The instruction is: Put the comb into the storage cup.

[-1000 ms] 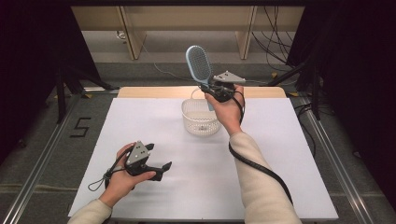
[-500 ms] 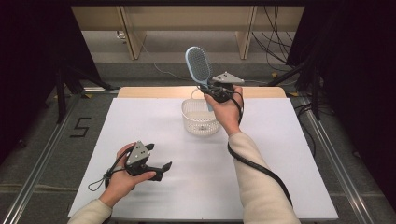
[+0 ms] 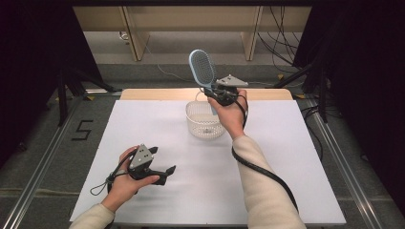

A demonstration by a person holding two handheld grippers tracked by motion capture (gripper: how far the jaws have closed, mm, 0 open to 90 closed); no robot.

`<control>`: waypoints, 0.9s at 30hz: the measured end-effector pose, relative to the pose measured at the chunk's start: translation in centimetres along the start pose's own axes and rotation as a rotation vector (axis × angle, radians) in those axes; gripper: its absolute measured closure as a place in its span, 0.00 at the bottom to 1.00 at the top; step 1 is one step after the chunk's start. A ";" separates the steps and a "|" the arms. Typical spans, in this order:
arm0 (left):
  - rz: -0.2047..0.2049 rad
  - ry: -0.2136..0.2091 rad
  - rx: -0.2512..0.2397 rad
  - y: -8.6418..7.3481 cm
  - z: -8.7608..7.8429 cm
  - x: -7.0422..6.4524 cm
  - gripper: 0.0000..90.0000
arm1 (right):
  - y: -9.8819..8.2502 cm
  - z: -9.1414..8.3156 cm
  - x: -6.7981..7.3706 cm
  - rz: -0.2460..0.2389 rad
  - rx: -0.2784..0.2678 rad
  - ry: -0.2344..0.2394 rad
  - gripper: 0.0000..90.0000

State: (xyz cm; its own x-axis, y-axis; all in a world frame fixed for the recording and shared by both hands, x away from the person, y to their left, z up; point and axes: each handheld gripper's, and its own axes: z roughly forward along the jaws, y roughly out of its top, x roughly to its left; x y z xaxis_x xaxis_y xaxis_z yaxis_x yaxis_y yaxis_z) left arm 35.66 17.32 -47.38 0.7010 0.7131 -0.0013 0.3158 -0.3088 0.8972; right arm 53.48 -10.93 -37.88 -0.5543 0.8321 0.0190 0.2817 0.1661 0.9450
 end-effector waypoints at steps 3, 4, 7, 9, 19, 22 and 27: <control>0.000 -0.001 0.000 0.0 0.0 0.0 0.05 | -0.1 0.1 0.0 0.000 0.004 -0.002 0.78; 0.000 -0.001 0.000 0.0 0.0 0.0 0.05 | -0.1 0.1 -0.1 0.000 0.003 -0.002 0.78; 0.000 -0.003 0.001 0.0 0.0 0.0 0.05 | -0.2 0.2 -0.1 0.000 0.004 -0.002 0.78; 0.002 -0.003 0.002 0.0 0.0 0.0 0.05 | -0.3 0.2 0.0 0.000 0.007 -0.002 0.78; 0.002 -0.005 0.002 0.0 0.1 0.0 0.05 | -0.5 0.4 -0.1 -0.003 0.018 0.001 0.78; 0.001 -0.005 0.002 0.0 0.0 0.0 0.05 | -0.5 0.5 -0.1 -0.004 0.023 0.002 0.78; 0.003 -0.004 0.002 0.0 0.0 0.0 0.05 | -0.6 0.5 -0.1 -0.009 0.026 0.004 0.78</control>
State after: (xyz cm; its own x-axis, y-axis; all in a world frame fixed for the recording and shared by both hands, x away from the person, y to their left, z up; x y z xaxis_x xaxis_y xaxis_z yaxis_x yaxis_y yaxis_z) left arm 35.67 17.29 -47.40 0.7045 0.7097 -0.0003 0.3150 -0.3122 0.8963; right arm 53.78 -10.82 -38.63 -0.5598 0.8285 0.0122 0.2974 0.1872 0.9362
